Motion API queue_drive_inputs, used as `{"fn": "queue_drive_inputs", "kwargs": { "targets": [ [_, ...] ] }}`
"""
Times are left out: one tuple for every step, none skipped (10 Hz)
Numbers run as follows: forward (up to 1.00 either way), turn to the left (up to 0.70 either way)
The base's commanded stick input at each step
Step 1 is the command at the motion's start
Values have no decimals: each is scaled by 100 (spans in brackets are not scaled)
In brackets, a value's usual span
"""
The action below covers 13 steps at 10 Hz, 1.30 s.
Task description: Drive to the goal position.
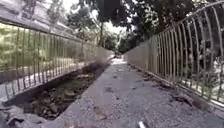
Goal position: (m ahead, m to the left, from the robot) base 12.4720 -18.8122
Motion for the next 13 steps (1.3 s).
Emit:
{"fn": "queue_drive_inputs", "kwargs": {
  "targets": [
    [50, 0],
    [50, 0],
    [50, 0],
    [50, 0],
    [50, 0],
    [50, -5],
    [50, -44],
    [50, -50],
    [50, -50],
    [50, -50],
    [50, -21],
    [50, 0],
    [50, 0]
  ]
}}
